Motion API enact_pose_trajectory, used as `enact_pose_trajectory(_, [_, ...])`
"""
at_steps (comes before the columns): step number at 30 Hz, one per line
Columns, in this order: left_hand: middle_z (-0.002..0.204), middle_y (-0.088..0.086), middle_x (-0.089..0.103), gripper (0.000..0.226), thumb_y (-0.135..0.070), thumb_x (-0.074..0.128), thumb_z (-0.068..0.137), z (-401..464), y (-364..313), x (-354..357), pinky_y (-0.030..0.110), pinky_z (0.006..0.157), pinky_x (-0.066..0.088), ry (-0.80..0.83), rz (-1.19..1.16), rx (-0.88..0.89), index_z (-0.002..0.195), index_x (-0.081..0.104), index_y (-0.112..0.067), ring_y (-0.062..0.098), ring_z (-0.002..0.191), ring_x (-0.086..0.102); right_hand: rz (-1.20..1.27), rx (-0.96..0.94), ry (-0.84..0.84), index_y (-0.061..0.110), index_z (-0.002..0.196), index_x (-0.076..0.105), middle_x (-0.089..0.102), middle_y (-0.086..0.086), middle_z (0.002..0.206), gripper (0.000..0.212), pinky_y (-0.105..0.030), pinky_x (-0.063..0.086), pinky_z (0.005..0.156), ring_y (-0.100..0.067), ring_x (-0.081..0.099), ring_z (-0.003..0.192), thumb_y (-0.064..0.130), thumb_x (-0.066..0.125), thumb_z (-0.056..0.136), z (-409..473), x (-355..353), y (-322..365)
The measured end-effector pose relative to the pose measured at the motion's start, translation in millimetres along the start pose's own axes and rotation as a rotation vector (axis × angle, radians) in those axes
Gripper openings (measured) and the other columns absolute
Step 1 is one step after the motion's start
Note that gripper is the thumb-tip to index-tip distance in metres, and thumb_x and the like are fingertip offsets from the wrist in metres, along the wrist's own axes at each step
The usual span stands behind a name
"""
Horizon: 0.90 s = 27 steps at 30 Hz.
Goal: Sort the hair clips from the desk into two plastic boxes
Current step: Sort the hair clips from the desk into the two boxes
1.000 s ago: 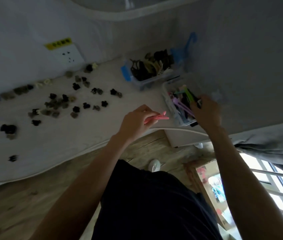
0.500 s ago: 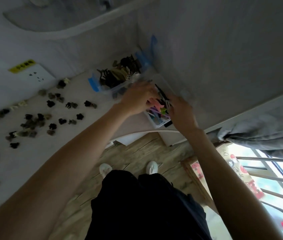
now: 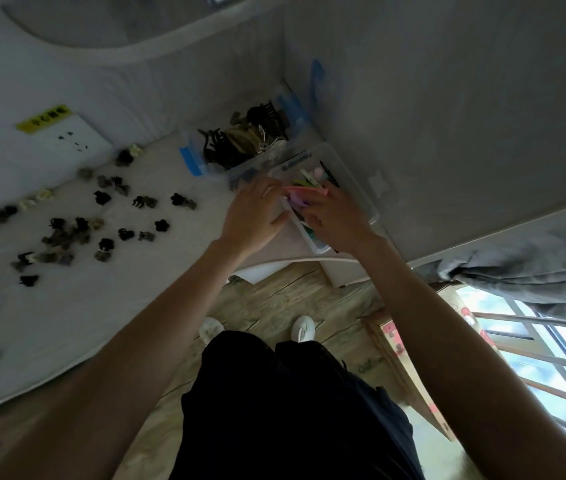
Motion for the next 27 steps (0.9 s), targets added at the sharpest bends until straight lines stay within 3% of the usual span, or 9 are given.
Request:
enact_pose_trajectory(2, [0.123, 0.008, 0.056, 0.034, -0.026, 0.061, 0.086, 0, 0, 0, 0.035, 0.092, 0.041, -0.012, -0.017, -0.019, 0.116, 0.059, -0.011, 0.025, 0.116, 0.05, 0.009, 0.039, -0.068, 0.017, 0.116, 0.065, 0.062, -0.006, 0.126, 0.042, -0.052, 0.041, 0.102, -0.028, 0.043, 0.124, 0.026, 0.037, 0.086, 3, -4, -4])
enact_pose_trajectory(4, [0.124, 0.006, 0.056, 0.034, -0.029, 0.06, 0.086, 0, 1, 0, 0.035, 0.091, 0.042, -0.019, -0.01, -0.029, 0.116, 0.059, -0.013, 0.023, 0.115, 0.051, 0.081, 0.109, -0.123, 0.02, 0.121, 0.061, 0.06, -0.006, 0.129, 0.037, -0.048, 0.041, 0.101, -0.03, 0.049, 0.121, 0.015, 0.049, 0.087, 1, -5, -15])
enact_pose_trajectory(8, [0.128, 0.004, 0.053, 0.036, -0.033, 0.058, 0.088, 1, 4, 2, 0.033, 0.093, 0.04, 0.005, 0.026, -0.035, 0.118, 0.057, -0.014, 0.021, 0.119, 0.048, 0.157, 0.278, -0.094, 0.023, 0.131, 0.047, 0.05, -0.004, 0.135, 0.041, -0.04, 0.051, 0.083, -0.029, 0.056, 0.108, 0.017, 0.045, 0.09, -15, 5, -34])
enact_pose_trajectory(11, [0.13, 0.004, 0.051, 0.036, -0.033, 0.058, 0.088, 1, 4, 4, 0.033, 0.096, 0.039, 0.016, 0.029, -0.032, 0.119, 0.056, -0.015, 0.021, 0.121, 0.046, 0.182, 0.292, -0.008, 0.013, 0.12, 0.053, 0.057, -0.012, 0.115, 0.03, -0.032, 0.045, 0.068, -0.033, 0.059, 0.098, 0.016, 0.046, 0.091, -23, 20, -27])
enact_pose_trajectory(13, [0.131, 0.005, 0.051, 0.037, -0.031, 0.058, 0.088, 1, 3, 4, 0.035, 0.097, 0.038, 0.023, 0.03, -0.031, 0.12, 0.056, -0.014, 0.023, 0.122, 0.046, 0.141, 0.269, -0.058, 0.013, 0.114, 0.059, 0.055, -0.011, 0.117, 0.027, -0.035, 0.049, 0.073, -0.031, 0.056, 0.104, 0.011, 0.05, 0.088, -25, 15, -19])
enact_pose_trajectory(17, [0.125, 0.003, 0.058, 0.029, -0.029, 0.056, 0.088, -1, -6, 2, 0.044, 0.105, 0.033, -0.007, 0.121, 0.064, 0.114, 0.061, -0.018, 0.025, 0.124, 0.047, 0.069, 0.235, -0.274, 0.014, 0.123, 0.057, 0.05, -0.008, 0.137, 0.039, -0.041, 0.049, 0.094, -0.027, 0.052, 0.119, 0.0, 0.049, 0.087, -14, -22, -17])
enact_pose_trajectory(20, [0.118, -0.008, 0.064, 0.025, -0.033, 0.047, 0.093, -3, -21, 13, 0.051, 0.113, 0.018, 0.061, 0.166, 0.177, 0.106, 0.067, -0.026, 0.018, 0.125, 0.047, 0.029, 0.197, -0.062, 0.013, 0.134, 0.046, 0.039, -0.004, 0.147, 0.044, -0.036, 0.037, 0.105, -0.023, 0.039, 0.131, 0.004, 0.042, 0.091, 6, -12, -25])
enact_pose_trajectory(23, [0.121, -0.012, 0.063, 0.033, -0.036, 0.036, 0.097, -3, -30, 28, 0.052, 0.115, 0.003, 0.182, 0.201, 0.161, 0.113, 0.064, -0.031, 0.015, 0.129, 0.043, -0.038, 0.223, -0.03, 0.005, 0.117, 0.059, 0.059, -0.017, 0.123, 0.033, -0.038, 0.048, 0.085, -0.032, 0.056, 0.107, 0.014, 0.04, 0.092, 4, -3, -33])
enact_pose_trajectory(27, [0.127, -0.009, 0.059, 0.037, -0.036, 0.03, 0.098, 5, -29, 30, 0.056, 0.115, -0.003, 0.193, 0.274, 0.134, 0.117, 0.06, -0.029, 0.015, 0.133, 0.036, -0.178, 0.216, -0.048, 0.005, 0.098, 0.062, 0.065, -0.016, 0.098, 0.022, -0.032, 0.043, 0.068, -0.031, 0.061, 0.087, 0.017, 0.044, 0.093, -24, 0, -28])
Point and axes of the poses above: each hand's wrist, its own z-axis towards the middle knuckle, its own x-axis out of the palm, y = z × x, the point moved 8 cm from there along z, towards the middle knuckle
